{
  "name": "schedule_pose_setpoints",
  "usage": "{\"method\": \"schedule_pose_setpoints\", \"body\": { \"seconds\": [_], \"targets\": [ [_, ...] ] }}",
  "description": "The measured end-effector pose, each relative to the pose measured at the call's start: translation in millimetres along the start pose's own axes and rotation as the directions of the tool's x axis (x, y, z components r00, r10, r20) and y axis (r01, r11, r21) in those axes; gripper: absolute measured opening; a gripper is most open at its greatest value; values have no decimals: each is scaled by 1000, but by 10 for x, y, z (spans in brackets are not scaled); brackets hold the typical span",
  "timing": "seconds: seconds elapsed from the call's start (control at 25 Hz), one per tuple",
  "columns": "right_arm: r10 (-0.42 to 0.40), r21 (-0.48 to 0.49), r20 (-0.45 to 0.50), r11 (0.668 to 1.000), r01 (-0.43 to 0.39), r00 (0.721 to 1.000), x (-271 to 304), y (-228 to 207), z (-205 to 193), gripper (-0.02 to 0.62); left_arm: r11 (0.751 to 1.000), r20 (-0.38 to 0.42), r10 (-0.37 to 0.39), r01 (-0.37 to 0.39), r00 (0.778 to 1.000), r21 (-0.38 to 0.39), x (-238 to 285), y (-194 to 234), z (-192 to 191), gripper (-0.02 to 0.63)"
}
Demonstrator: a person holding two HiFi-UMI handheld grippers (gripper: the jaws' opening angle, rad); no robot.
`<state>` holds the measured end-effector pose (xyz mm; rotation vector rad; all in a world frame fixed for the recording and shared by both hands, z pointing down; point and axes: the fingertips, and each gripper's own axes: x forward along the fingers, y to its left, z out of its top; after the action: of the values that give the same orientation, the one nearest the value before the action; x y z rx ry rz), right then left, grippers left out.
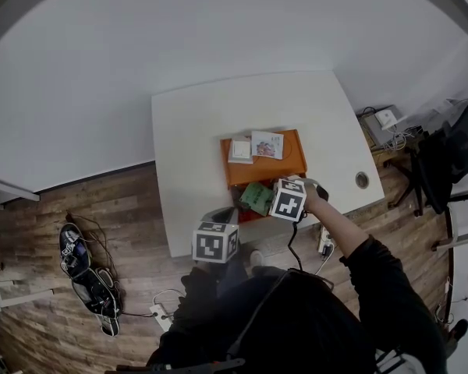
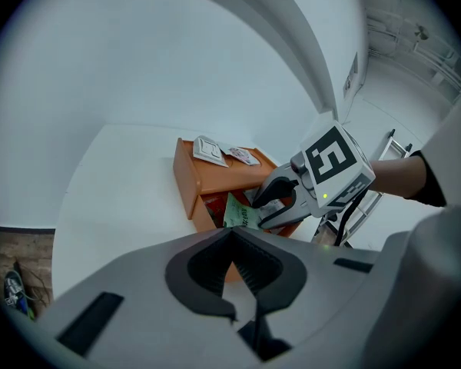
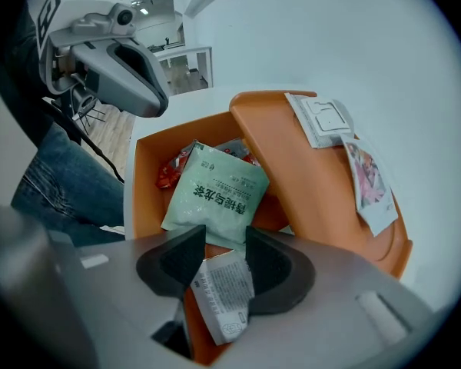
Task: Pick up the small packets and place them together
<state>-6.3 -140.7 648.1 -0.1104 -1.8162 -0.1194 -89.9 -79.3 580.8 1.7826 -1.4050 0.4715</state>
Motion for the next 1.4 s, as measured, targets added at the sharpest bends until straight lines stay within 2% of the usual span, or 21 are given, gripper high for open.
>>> {"method": "schedule_pose_setpoints", "body": {
  "seconds": [0.36, 0.76, 1.16, 1.2, 1.24, 1.4],
  "targets": [
    [-47, -38, -56, 998, 45, 997, 56, 8, -24, 130, 1000, 2, -3, 3, 1000, -1, 20, -4, 21, -2],
    [-66, -75, -55, 995, 62, 996, 23, 12, -46, 95, 1000, -4, -10, 10, 1000, 1, 40, -24, 6, -2],
    [-42, -33, -33, 999, 41, 999, -208, 5, -144, 80, 1000, 3, -11, 11, 1000, -1, 53, -35, 29, -2],
    [-43, -29, -32, 999, 42, 999, -226, -4, -163, 70, 1000, 4, -12, 12, 1000, -2, 59, -36, 34, -2],
    [-42, -26, -31, 999, 41, 999, -241, -8, -183, 20, 1000, 4, -14, 14, 1000, -2, 65, -39, 38, -2],
    [-19, -9, -34, 1000, 19, 999, -276, 42, -269, 18, 1000, 2, -17, 17, 1000, 2, 65, -70, 28, -2]
  ]
}}
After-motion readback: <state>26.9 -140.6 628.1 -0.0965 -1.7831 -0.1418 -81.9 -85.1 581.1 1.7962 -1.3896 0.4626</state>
